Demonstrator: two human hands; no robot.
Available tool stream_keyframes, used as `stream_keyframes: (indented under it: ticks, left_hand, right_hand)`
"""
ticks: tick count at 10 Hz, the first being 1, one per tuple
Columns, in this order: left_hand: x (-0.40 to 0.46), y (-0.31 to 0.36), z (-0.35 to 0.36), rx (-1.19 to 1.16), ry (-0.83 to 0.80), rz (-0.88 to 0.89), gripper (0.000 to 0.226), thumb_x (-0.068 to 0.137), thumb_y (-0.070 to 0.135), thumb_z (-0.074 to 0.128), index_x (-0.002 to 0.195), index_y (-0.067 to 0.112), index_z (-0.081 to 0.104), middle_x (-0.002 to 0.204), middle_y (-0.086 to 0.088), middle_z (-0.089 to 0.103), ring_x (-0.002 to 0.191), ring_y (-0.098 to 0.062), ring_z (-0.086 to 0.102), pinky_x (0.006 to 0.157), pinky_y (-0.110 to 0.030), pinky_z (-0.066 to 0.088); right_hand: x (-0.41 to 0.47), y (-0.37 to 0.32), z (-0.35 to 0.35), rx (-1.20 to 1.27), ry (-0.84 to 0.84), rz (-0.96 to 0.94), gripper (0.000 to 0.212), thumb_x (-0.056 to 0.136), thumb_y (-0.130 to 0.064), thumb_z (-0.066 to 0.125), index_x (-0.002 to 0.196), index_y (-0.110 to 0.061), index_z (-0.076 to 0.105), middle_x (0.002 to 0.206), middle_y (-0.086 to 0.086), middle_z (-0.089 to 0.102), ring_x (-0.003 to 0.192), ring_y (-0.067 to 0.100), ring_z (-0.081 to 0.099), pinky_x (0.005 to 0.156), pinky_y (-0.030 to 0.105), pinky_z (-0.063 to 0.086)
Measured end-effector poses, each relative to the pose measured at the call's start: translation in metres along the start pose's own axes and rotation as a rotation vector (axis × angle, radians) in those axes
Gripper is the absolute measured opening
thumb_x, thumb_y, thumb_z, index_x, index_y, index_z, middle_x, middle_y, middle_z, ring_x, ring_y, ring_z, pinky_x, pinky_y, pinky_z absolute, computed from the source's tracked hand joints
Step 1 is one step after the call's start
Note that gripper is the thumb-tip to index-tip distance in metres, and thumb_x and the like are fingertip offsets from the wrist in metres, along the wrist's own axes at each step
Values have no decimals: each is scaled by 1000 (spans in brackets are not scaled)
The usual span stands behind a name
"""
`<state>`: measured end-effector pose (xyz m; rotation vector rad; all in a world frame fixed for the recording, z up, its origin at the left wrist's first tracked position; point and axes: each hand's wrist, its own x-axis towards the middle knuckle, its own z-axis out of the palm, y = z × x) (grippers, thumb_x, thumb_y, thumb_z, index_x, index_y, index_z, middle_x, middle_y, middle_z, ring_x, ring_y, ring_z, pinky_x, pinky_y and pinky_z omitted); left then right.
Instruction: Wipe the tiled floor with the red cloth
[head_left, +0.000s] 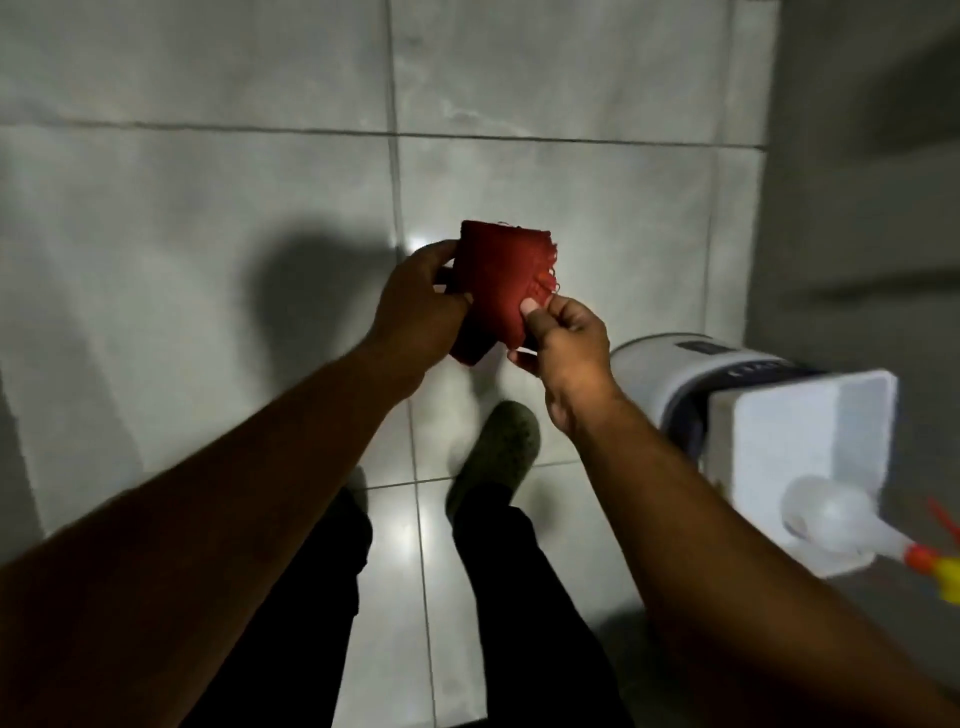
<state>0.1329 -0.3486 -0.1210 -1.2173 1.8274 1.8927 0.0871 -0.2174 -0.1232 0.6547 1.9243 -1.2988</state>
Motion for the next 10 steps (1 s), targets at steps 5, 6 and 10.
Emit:
stream_keyframes:
  ticks: [5, 6, 10]
  left_hand:
    - [-62, 50, 372, 660, -777, 316, 47, 87, 6, 50, 133, 17, 54, 136, -7, 58, 123, -24, 54, 104, -27, 39]
    - [-47, 26, 401, 849, -858, 263, 45, 92, 10, 45, 137, 14, 48, 140, -11, 53, 128, -27, 49, 110, -37, 37]
    - [-43, 35, 279, 800, -540, 302, 50, 89, 21, 57, 138, 18, 47, 139, -5, 56, 126, -22, 54, 101, -23, 40]
  right_hand:
    - [0, 82, -316, 618, 761, 280, 8, 94, -12, 58, 88, -8, 61, 91, 15, 68, 75, 30, 66, 57, 30, 54]
    - [26, 112, -332, 536, 731, 375, 10, 93, -9, 54, 85, -10, 61, 89, 12, 66, 70, 23, 66, 61, 32, 56]
    - [-2, 83, -307, -128, 676, 197, 42, 91, -30, 59, 126, -8, 58, 122, 12, 67, 116, 33, 60, 102, 38, 46]
